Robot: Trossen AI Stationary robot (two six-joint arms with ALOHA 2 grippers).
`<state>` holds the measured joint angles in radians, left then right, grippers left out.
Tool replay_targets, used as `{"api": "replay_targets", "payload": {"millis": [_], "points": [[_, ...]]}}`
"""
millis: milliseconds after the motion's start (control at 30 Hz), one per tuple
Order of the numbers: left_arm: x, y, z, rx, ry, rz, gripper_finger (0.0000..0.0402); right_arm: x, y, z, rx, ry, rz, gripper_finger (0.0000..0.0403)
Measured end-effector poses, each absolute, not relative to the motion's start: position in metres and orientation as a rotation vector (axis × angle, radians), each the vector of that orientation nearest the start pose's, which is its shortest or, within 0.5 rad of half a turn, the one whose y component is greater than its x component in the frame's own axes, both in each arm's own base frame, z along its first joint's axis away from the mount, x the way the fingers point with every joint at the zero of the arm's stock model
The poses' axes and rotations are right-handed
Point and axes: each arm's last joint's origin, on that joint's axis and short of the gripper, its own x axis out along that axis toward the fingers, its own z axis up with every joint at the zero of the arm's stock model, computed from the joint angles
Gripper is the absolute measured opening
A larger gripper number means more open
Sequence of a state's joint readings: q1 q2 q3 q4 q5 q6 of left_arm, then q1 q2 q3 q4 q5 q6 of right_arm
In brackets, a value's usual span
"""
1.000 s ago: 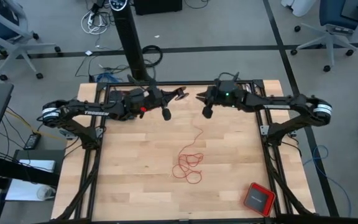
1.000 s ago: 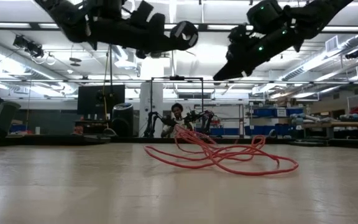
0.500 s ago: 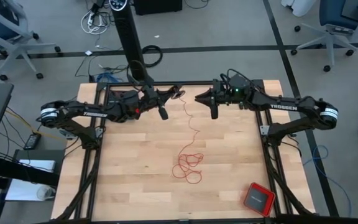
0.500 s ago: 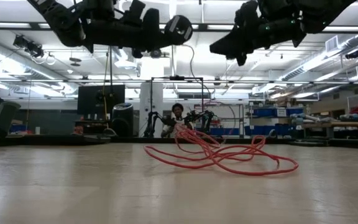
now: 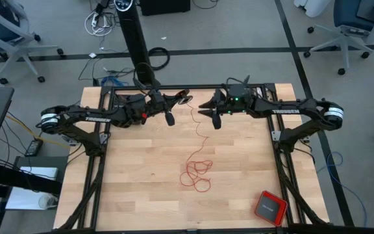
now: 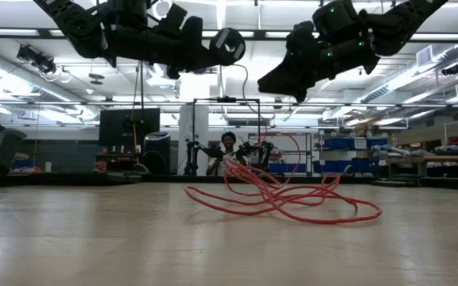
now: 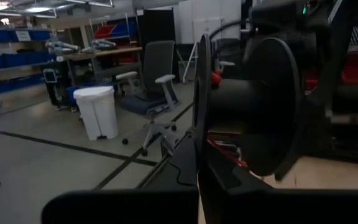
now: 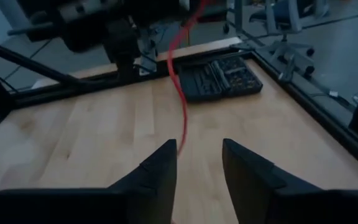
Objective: Coil cords
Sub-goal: Coil the red wire onto the spool
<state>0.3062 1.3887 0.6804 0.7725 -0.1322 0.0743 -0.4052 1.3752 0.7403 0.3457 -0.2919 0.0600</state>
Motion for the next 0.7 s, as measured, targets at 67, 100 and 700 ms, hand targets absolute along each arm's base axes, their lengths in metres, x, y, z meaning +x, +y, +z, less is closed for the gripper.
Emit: {"api": "replay_targets", "payload": {"millis": [67,100,700], "points": [[0.279,0.093,0.256,0.08,-0.048,0.442,0.0001,0.276,-0.108,0.233,0.163,0.281,-0.119,0.0131],[0.279,0.093,0.255,0.079,-0.048,0.442,0.0001,0.277,-0.109,0.232,0.167,0.279,-0.119,0.0132],[0.265,0.107,0.258,0.033,0.019,0.35,0.0001,0.292,-0.118,0.206,0.245,0.274,-0.019,0.0131]]}}
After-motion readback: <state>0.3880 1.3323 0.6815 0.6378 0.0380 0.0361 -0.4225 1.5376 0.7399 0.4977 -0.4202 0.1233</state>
